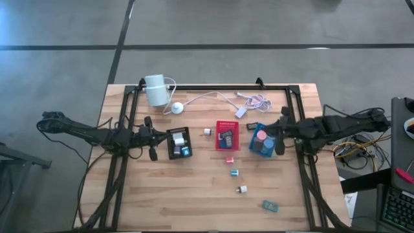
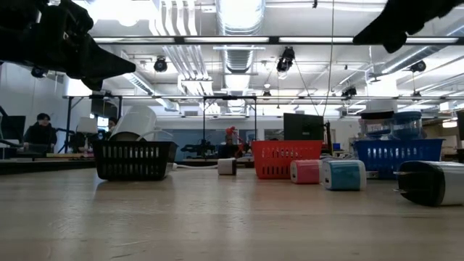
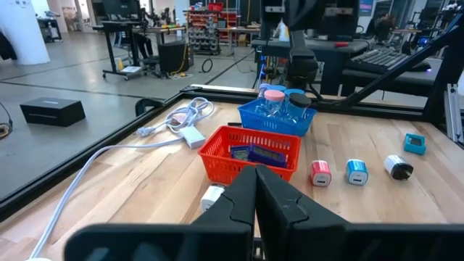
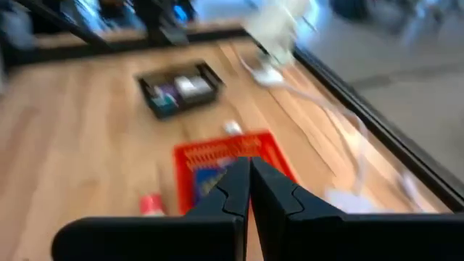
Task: Pick & Place Office items
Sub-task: Put the black digital clock into the red bin
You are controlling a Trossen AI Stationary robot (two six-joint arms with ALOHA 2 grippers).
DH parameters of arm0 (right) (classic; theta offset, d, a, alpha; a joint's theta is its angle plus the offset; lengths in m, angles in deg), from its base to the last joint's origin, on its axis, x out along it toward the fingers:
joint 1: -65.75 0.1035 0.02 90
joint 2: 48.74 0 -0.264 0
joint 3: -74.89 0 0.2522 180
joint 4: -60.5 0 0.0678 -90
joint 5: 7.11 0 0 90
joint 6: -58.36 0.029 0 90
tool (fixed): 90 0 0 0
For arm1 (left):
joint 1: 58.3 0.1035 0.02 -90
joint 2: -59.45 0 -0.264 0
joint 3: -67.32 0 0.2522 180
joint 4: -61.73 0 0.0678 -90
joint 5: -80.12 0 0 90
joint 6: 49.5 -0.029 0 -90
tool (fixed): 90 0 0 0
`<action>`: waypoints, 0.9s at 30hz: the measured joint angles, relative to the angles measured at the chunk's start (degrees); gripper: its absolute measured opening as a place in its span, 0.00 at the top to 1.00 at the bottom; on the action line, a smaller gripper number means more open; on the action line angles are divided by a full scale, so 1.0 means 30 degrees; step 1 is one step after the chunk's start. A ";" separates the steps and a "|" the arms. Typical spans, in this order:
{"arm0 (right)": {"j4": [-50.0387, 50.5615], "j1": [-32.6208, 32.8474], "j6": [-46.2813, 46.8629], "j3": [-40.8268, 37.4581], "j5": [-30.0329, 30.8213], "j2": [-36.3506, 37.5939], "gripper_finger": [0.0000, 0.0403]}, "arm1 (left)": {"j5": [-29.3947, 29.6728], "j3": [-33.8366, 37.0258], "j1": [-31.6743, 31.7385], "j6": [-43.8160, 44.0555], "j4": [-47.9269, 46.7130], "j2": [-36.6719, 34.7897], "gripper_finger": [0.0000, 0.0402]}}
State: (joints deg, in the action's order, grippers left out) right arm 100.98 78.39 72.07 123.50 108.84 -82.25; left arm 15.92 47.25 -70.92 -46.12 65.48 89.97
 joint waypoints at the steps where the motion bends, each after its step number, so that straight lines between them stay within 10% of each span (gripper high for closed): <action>1: 0.1156 -0.0353 0.0415 0.0832 -0.0007 -0.0518 0.98 | 0.0000 0.0000 0.0000 0.0000 0.0000 -0.0001 0.97; 12: 0.7590 -0.5839 0.1146 0.7173 -0.3677 -0.7105 0.98 | 0.0002 0.0000 0.0004 -0.0052 0.0007 0.0001 0.97; 19: 1.0380 -0.9515 -0.2800 1.0692 -0.8153 -1.2537 0.98 | 0.0001 0.0000 0.0004 -0.0058 -0.0006 -0.0004 0.97; 27: 1.3213 -1.1010 -0.6524 1.4017 -0.8521 -1.8007 0.98 | -0.0001 0.0000 0.0003 -0.0058 -0.0153 0.0002 0.97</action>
State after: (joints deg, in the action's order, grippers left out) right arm 140.62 45.36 52.50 165.56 83.28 -136.27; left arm 15.92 47.25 -70.91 -46.30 65.02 89.98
